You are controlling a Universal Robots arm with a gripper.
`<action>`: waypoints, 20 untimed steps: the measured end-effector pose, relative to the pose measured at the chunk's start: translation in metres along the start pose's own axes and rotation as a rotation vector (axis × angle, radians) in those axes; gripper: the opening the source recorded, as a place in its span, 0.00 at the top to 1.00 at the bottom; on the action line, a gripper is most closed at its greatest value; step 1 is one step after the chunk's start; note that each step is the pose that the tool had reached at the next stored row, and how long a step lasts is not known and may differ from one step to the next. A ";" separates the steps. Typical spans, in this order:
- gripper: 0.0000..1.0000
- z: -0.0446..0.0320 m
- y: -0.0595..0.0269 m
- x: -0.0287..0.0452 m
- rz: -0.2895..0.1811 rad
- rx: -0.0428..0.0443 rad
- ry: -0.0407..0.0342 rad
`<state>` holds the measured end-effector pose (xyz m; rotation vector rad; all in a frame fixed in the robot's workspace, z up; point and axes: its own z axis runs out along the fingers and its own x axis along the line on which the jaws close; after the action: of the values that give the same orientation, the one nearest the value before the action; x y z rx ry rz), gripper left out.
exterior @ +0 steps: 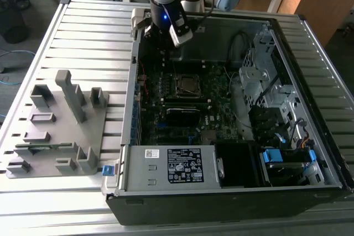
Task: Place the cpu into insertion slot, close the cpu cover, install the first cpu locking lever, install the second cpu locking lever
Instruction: 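Install the first cpu locking lever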
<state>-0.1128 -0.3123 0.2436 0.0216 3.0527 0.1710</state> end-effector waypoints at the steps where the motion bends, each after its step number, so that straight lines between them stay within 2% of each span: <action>1: 0.90 0.0001 -0.0002 -0.0011 0.000 -0.0001 0.0000; 20: 0.90 0.0020 -0.0038 -0.0289 0.000 -0.0001 0.0006</action>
<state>-0.0839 -0.3164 0.2436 0.0216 3.0533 0.1712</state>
